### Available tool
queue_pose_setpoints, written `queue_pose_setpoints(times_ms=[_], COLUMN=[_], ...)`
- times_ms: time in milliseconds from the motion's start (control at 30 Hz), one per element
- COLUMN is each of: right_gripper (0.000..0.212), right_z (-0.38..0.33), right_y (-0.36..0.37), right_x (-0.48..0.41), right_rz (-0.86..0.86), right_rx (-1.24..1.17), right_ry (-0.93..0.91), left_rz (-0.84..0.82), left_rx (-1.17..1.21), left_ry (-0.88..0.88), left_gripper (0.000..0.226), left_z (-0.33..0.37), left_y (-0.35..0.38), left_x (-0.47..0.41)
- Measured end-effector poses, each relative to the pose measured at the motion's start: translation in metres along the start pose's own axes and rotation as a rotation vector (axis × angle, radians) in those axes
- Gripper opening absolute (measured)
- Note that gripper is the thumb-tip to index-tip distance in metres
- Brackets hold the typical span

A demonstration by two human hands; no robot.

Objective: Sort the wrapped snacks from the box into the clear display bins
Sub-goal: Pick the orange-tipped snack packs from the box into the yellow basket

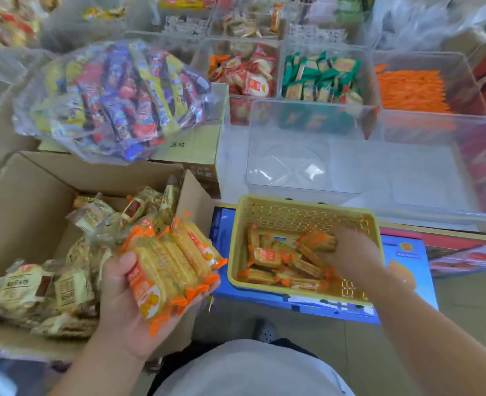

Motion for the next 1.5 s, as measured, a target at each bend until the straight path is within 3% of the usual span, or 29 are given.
queue_pose_setpoints(times_ms=[33, 100, 167, 233, 300, 367, 433, 500, 600, 700, 867, 1067, 1233, 1367, 1500], right_gripper=[0.032, 0.046, 0.068, 0.079, 0.08, 0.073, 0.062, 0.055, 0.053, 0.051, 0.056, 0.058, 0.058, 0.05, 0.044], right_z=[-0.008, -0.021, -0.025, -0.025, -0.022, -0.017, -0.006, 0.011, 0.031, 0.035, 0.032, 0.033, 0.035, 0.014, -0.065], right_y=[0.006, 0.023, 0.039, 0.043, 0.032, 0.015, -0.001, -0.004, 0.008, 0.018, 0.02, 0.023, 0.026, 0.009, -0.029], right_x=[-0.004, -0.012, -0.019, -0.022, -0.016, 0.0, 0.021, 0.038, 0.049, 0.048, 0.041, 0.041, 0.042, 0.04, 0.051], right_rz=[0.002, -0.053, -0.159, -0.201, -0.143, 0.022, 0.201, 0.275, 0.257, 0.259, 0.284, 0.294, 0.288, 0.326, 0.472], right_rx=[0.106, 0.206, 0.218, 0.199, 0.187, 0.235, 0.25, 0.231, 0.195, 0.087, -0.005, -0.043, -0.007, 0.066, -0.085], right_ry=[-0.061, -0.154, -0.19, -0.209, -0.245, -0.305, -0.333, -0.304, -0.259, -0.249, -0.225, -0.24, -0.25, -0.193, -0.314], left_rz=[-0.065, -0.154, -0.018, 0.04, 0.038, 0.064, 0.038, -0.032, -0.13, -0.197, -0.309, -0.269, -0.314, -0.361, -0.187], left_rx=[0.092, 0.045, -0.093, -0.178, -0.313, -0.49, -0.737, -1.016, -1.603, -2.176, -2.649, -2.83, -2.573, -2.397, -2.265], left_ry=[-0.046, -0.045, 0.042, 0.097, 0.065, 0.014, -0.026, -0.053, -0.041, -0.124, 0.077, 0.025, -0.035, 0.186, 0.541], left_gripper=[0.068, 0.07, 0.085, 0.079, 0.064, 0.06, 0.075, 0.091, 0.107, 0.141, 0.158, 0.148, 0.105, 0.074, 0.055], left_z=[-0.011, -0.021, -0.025, -0.029, -0.042, -0.057, -0.07, -0.085, -0.102, -0.125, -0.147, -0.146, -0.123, -0.079, -0.001], left_y=[0.0, 0.004, 0.002, 0.008, 0.016, 0.021, 0.032, 0.041, 0.045, 0.04, 0.037, 0.007, 0.013, 0.032, 0.036], left_x=[0.001, -0.002, -0.013, -0.025, -0.039, -0.061, -0.085, -0.111, -0.144, -0.171, -0.189, -0.181, -0.151, -0.094, -0.027])
Point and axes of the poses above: each hand's wrist, its own x-axis away from the middle knuckle, its own y-axis out of the palm, z = x × y, the point moved 7 cm from there along -x, towards the middle knuckle, and after that the axes turned 13 degrees about x, right-handed, at the moved point
